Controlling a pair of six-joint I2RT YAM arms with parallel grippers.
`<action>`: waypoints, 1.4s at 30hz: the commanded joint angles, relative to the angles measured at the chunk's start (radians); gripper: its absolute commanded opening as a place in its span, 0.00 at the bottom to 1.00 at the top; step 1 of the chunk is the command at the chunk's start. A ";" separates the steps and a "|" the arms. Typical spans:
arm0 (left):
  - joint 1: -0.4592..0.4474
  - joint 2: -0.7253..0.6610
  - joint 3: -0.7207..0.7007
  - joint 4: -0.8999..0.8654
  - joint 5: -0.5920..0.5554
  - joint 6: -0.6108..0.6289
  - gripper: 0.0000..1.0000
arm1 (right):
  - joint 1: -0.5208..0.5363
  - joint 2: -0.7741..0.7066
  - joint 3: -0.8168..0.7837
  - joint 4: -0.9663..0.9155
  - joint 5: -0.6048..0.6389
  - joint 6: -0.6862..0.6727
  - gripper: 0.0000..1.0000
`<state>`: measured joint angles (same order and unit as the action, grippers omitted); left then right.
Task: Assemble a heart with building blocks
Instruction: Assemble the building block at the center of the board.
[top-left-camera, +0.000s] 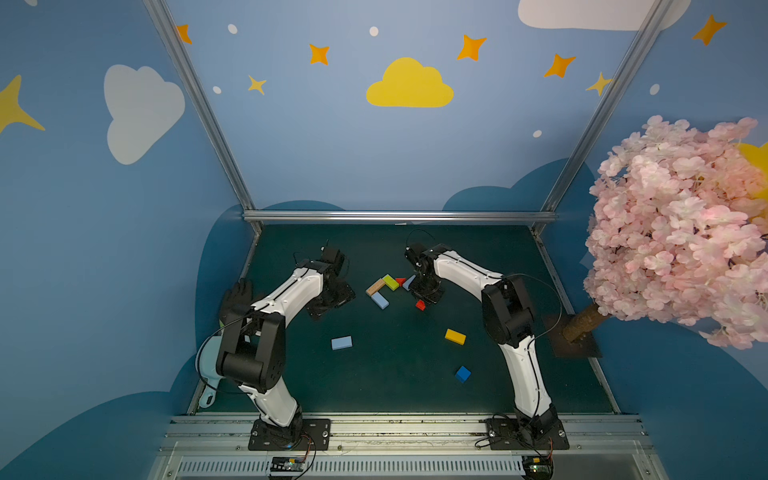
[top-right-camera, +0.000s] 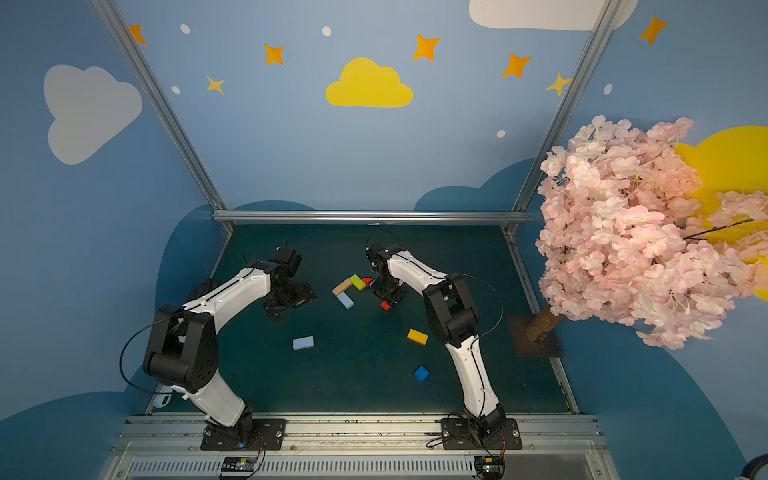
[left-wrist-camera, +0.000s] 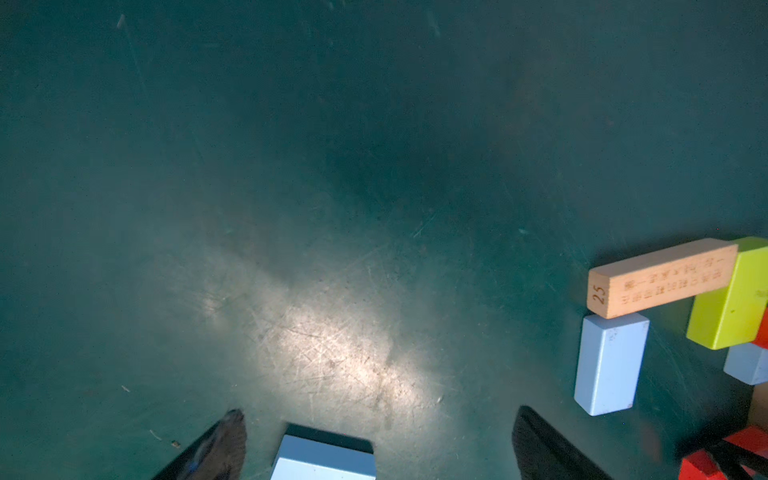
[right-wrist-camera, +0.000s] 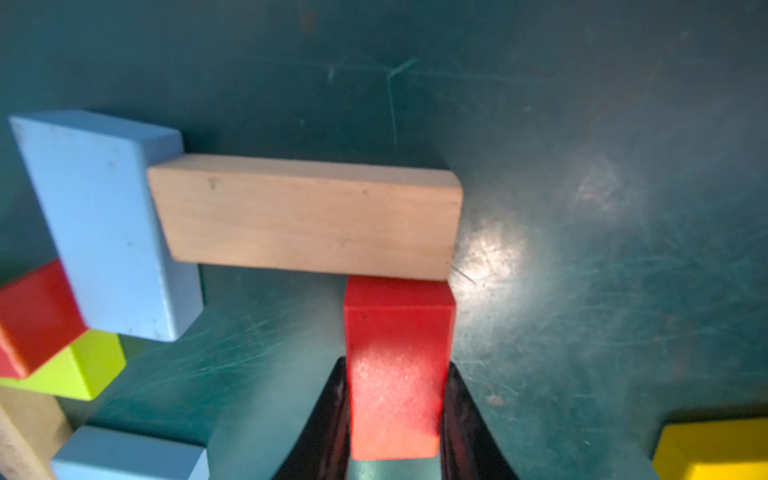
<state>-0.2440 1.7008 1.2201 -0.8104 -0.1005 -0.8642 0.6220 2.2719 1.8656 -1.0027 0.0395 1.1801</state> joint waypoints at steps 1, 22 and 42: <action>0.005 0.017 0.029 -0.009 0.005 -0.012 1.00 | -0.006 0.024 0.023 -0.037 -0.003 -0.013 0.00; 0.005 0.042 0.047 -0.012 0.009 -0.018 1.00 | -0.018 0.058 0.050 -0.050 -0.026 -0.031 0.00; 0.007 0.028 0.039 -0.016 0.006 -0.015 1.00 | -0.015 0.096 0.073 -0.096 -0.081 -0.057 0.73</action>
<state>-0.2420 1.7348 1.2438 -0.8104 -0.0971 -0.8791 0.6083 2.3280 1.9324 -1.0496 -0.0296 1.1294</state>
